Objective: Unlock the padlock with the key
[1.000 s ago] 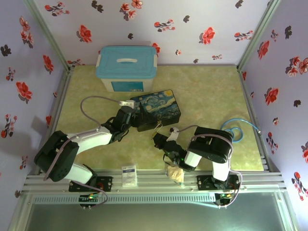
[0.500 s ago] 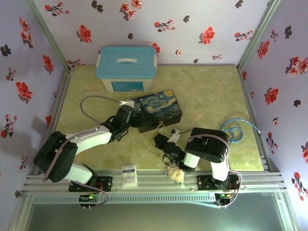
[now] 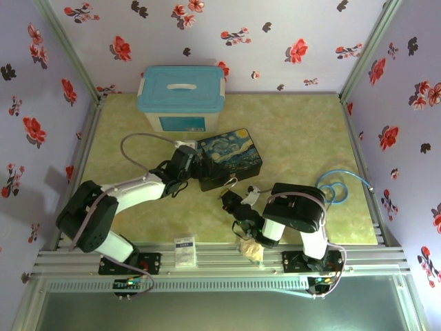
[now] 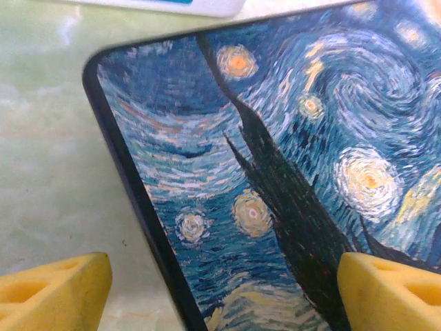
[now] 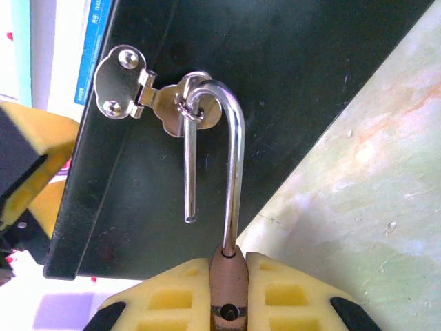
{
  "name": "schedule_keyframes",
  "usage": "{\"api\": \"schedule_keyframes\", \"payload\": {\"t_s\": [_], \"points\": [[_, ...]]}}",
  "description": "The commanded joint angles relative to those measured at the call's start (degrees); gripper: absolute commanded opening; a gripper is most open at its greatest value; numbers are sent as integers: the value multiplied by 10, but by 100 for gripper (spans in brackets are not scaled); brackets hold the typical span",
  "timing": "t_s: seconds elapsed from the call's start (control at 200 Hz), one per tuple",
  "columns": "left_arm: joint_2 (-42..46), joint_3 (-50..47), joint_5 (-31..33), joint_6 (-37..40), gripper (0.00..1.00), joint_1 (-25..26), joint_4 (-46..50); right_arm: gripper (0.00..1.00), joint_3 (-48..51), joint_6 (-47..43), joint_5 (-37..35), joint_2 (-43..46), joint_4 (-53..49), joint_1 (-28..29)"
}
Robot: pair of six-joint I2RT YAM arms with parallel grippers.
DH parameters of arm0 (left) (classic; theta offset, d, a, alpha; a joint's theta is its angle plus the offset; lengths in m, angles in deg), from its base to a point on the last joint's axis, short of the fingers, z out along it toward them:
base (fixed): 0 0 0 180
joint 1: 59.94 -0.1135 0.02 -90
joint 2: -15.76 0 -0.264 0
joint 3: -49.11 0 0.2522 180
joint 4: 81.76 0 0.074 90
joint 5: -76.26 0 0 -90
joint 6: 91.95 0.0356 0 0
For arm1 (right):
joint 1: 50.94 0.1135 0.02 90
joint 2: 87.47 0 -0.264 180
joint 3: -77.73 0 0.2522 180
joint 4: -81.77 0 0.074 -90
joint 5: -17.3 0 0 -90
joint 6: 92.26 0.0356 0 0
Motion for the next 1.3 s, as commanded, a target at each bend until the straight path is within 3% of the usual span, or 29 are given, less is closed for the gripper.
{"api": "schedule_keyframes", "payload": {"t_s": [0.0, 0.195, 0.445, 0.665, 1.035, 1.295], "points": [[-19, 7, 28, -5, 83, 4, 30, 0, -7, 31, -20, -16, 8, 4], [-33, -9, 66, 4, 76, 12, 51, 0, -29, 76, -8, -22, 8, -2], [-44, -25, 72, 6, 70, 12, 51, 0, -14, 136, -53, -23, 9, -17], [-35, -59, 63, 23, 69, 12, 4, 0, -27, 157, -39, -9, 8, -28], [-31, -74, 63, 38, 68, 9, 5, 0, -19, 190, -48, 2, 9, -50], [-29, -72, 62, 42, 68, 7, 10, 0, 3, 135, -46, 34, 7, -62]]}}
